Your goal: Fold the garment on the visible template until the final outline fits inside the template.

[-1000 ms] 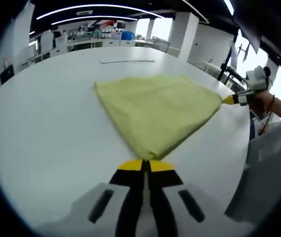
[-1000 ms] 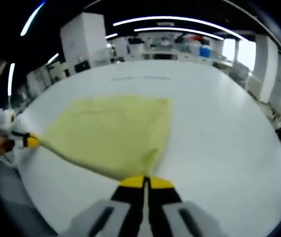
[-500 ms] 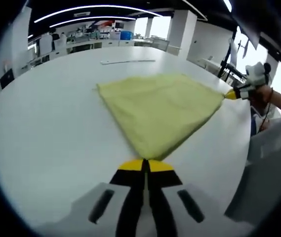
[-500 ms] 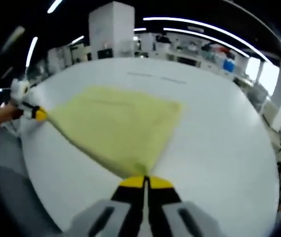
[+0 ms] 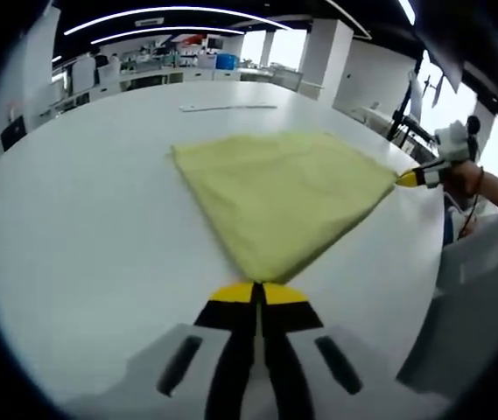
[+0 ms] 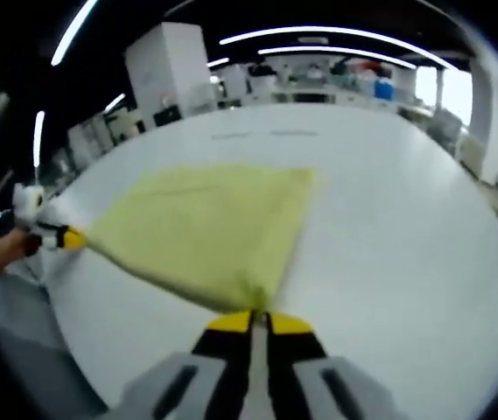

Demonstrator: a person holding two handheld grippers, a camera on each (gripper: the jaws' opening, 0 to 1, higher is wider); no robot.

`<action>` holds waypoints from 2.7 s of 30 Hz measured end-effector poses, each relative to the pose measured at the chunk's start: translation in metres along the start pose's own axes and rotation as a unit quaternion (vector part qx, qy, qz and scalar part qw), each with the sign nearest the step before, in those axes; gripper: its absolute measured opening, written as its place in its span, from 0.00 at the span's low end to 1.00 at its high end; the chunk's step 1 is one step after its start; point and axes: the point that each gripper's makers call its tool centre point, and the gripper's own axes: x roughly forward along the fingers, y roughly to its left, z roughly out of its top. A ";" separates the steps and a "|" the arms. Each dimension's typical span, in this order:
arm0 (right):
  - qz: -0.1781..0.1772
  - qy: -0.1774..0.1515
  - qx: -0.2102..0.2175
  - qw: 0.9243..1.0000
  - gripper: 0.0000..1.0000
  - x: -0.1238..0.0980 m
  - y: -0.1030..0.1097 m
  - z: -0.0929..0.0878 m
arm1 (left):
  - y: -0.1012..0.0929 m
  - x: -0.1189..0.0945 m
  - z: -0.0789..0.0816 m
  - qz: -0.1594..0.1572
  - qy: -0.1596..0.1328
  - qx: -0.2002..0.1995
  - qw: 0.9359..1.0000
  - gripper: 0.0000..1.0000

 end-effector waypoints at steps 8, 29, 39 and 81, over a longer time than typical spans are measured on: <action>-0.005 -0.013 -0.017 1.000 0.00 -0.004 -0.004 0.004 | -0.001 -0.002 0.001 -0.002 0.000 0.008 1.000 0.00; 0.008 0.016 -0.114 0.993 0.00 -0.014 -0.006 -0.010 | -0.004 -0.003 -0.012 -0.007 0.020 0.052 0.998 0.00; 0.006 0.019 -0.106 0.994 0.00 -0.013 -0.008 -0.010 | 0.001 -0.002 -0.015 0.002 0.022 0.054 0.998 0.00; 0.082 -0.069 -0.079 0.991 0.99 -0.106 0.052 0.068 | -0.027 -0.080 0.064 -0.009 -0.111 -0.004 0.994 0.98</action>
